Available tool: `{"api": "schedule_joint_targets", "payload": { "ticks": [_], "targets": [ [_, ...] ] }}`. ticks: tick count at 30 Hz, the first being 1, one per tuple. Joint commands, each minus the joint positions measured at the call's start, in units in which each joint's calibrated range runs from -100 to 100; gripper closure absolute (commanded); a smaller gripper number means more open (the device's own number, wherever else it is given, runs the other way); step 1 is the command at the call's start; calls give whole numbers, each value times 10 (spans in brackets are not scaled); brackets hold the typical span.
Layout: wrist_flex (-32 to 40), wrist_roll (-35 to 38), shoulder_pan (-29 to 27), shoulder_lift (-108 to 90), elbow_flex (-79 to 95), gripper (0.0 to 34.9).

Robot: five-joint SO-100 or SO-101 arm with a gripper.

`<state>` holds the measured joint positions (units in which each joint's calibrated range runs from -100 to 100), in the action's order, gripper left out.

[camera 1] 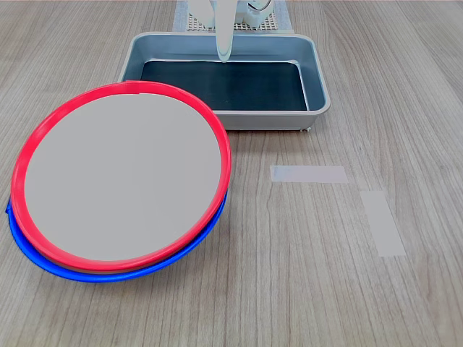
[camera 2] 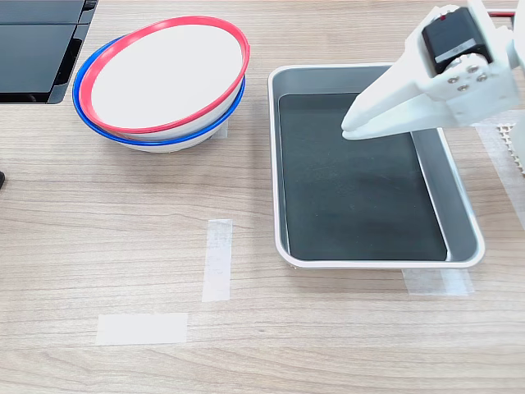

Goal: Lift the stacked dish and set it down on the table.

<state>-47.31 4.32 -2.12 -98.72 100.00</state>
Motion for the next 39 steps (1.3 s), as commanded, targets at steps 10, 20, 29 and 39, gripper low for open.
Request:
{"api": "schedule_joint_targets", "payload": {
  "ticks": [10,20,29,39],
  "targets": [
    [1,25,-37,138,-127,296],
    [-19,30,-66,557,-472,196],
    [24,48,-119,786,-619,195],
    [33,45,-121,871,-690,221]
  ]
}}
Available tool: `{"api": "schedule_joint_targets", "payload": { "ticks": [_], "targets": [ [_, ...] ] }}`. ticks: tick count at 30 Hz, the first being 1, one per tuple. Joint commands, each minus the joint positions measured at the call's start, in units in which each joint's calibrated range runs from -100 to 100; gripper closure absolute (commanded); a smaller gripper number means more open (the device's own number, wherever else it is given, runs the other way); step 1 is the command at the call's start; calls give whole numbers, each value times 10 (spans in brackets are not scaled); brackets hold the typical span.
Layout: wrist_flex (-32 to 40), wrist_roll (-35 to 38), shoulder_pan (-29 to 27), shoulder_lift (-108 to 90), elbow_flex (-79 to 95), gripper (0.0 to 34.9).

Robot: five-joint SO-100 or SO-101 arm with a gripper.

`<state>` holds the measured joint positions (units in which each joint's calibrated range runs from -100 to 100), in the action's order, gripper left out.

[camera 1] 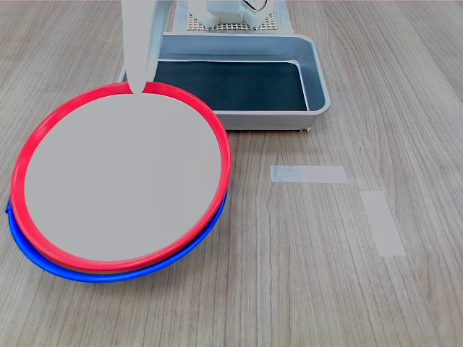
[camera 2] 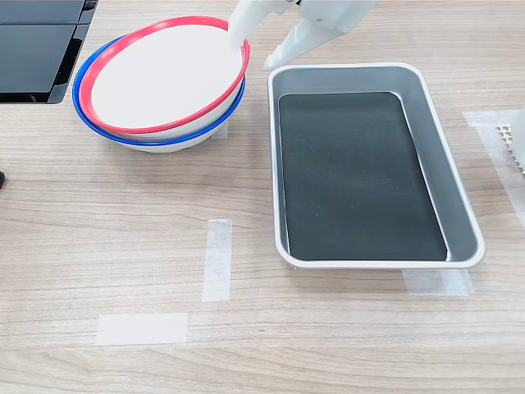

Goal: Lift the stacked dish and set it down on the table.

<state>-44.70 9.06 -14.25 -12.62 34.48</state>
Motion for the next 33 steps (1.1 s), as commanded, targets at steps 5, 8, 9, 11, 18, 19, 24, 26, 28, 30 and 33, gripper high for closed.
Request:
{"api": "schedule_joint_targets", "payload": {
  "ticks": [5,8,9,11,18,19,24,26,28,30,33],
  "targets": [
    [7,-2,0,56,-78,271],
    [7,-3,0,80,-102,298],
    [7,-3,-1,83,-105,298],
    [9,-3,-1,92,-112,290],
    [15,-1,-3,119,-133,340],
    [17,-1,-3,121,-135,346],
    [18,0,-5,118,-134,347],
    [21,1,-7,107,-130,348],
    [28,2,-8,92,-121,349],
    [34,4,-8,75,-114,349],
    [36,11,-8,56,-110,349]
  ]
}}
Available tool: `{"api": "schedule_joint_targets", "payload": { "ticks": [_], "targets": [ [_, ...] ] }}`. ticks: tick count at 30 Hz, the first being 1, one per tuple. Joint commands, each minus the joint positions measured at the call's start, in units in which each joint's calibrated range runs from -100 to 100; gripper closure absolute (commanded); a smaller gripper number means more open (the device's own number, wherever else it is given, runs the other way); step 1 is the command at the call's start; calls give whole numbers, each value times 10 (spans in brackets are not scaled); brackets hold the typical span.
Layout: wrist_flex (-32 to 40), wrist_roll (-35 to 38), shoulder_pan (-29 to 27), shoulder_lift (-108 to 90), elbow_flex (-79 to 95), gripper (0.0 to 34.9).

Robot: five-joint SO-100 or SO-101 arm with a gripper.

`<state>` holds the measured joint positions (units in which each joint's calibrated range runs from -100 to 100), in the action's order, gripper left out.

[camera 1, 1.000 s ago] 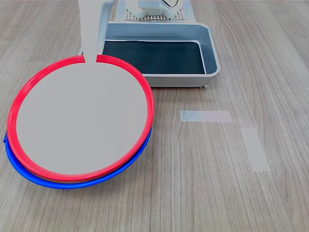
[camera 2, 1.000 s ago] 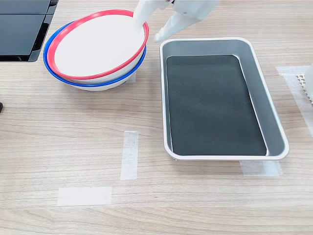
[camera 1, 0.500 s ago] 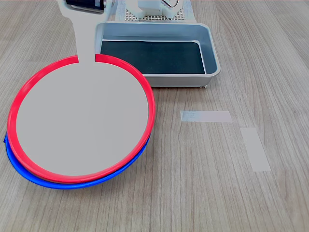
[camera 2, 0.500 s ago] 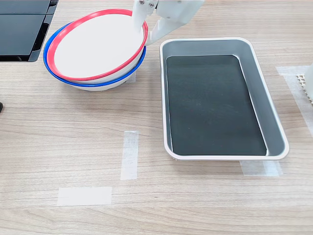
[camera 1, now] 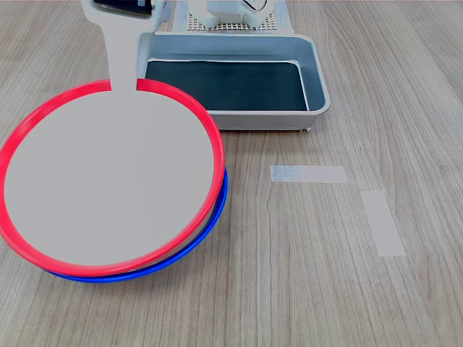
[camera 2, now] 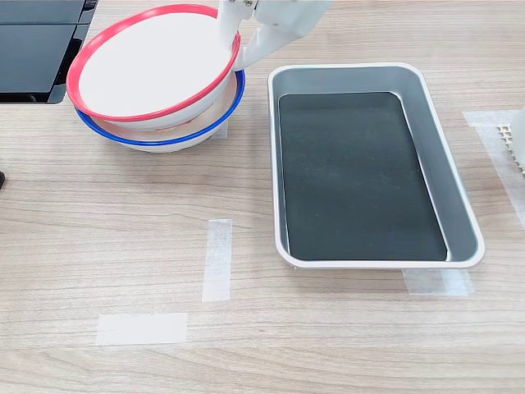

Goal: Lift the stacked dish and set it down on the table.

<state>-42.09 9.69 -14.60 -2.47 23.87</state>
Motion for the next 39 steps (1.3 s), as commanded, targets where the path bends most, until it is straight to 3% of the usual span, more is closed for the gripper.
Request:
{"api": "schedule_joint_targets", "payload": {
  "ticks": [1,11,19,39],
  "targets": [
    [14,8,-4,-55,-2,349],
    [23,13,16,-108,-22,349],
    [-113,-22,91,-118,-183,349],
    [-243,-55,226,-108,-389,349]
  ]
}}
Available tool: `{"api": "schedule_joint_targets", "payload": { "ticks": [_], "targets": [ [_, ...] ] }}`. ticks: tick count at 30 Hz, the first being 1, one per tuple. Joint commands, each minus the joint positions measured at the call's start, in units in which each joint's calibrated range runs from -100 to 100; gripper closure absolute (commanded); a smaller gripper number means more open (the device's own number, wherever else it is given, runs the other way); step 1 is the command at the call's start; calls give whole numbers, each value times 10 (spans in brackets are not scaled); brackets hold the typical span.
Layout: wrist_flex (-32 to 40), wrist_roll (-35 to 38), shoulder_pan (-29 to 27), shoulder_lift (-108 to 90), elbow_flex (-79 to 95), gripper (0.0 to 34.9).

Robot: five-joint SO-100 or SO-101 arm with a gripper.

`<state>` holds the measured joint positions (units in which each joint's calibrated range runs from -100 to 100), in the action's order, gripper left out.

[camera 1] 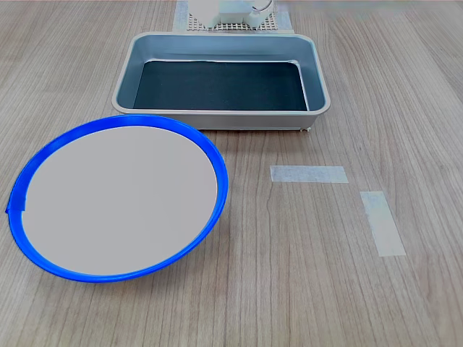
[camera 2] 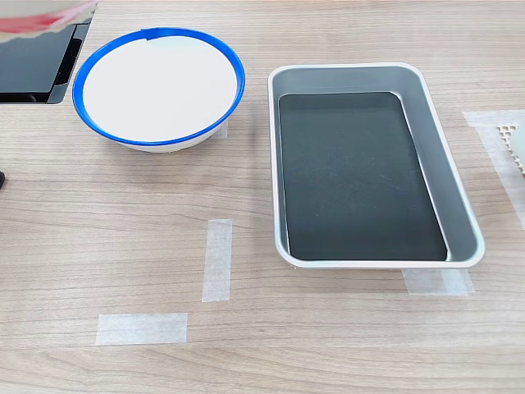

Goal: Lift the stacked dish and set it down on the table.

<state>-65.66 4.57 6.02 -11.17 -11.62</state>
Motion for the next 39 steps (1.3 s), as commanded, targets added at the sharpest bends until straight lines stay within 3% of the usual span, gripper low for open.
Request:
{"api": "schedule_joint_targets", "payload": {
  "ticks": [1,8,39],
  "targets": [
    [-10,-5,30,-21,-35,349],
    [11,-11,69,-20,55,349],
    [250,18,72,15,403,349]
  ]
}}
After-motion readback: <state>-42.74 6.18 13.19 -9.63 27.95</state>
